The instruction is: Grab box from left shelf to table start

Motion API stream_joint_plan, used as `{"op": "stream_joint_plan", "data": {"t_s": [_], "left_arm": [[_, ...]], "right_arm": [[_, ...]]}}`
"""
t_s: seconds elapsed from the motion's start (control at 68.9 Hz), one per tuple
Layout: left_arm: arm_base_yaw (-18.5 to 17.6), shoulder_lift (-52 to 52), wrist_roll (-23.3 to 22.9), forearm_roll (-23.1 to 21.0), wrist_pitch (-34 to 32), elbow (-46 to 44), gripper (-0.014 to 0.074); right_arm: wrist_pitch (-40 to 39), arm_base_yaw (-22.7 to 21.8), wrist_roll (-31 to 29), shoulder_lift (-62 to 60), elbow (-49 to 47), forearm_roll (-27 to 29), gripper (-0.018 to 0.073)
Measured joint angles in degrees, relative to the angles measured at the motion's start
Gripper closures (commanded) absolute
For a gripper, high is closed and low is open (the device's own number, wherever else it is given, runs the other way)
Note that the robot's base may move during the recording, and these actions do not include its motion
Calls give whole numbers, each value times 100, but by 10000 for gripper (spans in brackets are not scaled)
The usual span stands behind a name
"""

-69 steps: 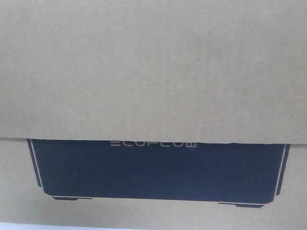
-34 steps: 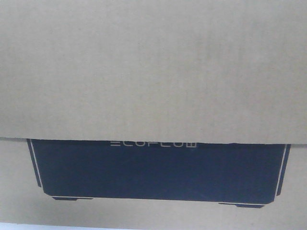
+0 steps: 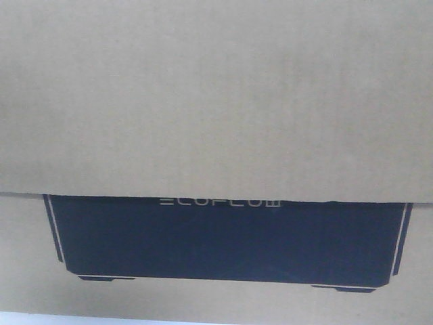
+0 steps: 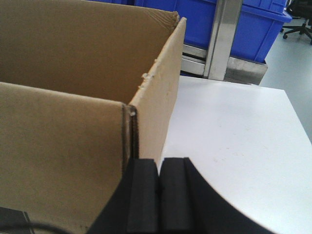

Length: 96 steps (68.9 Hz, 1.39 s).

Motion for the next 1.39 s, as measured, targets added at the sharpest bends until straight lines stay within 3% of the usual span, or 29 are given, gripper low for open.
{"op": "stream_joint_plan", "data": {"t_s": [0.116, 0.319, 0.421, 0.639, 1.394], "left_arm": [[392, -283, 369, -408, -235, 348, 696], [776, -786, 462, -663, -1126, 1508, 696], [788, -824, 462, -715, -1647, 2075, 696], [788, -824, 462, -735, -1869, 2201, 696], [788, -824, 462, -746, -1906, 2201, 696]], "right_arm": [[0, 0, 0, 0, 0, 0, 502], [0, 0, 0, 0, 0, 0, 502], [-3, 0, 0, 0, 0, 0, 502], [-3, 0, 0, 0, 0, 0, 502], [-115, 0, 0, 0, 26, 0, 502]]}}
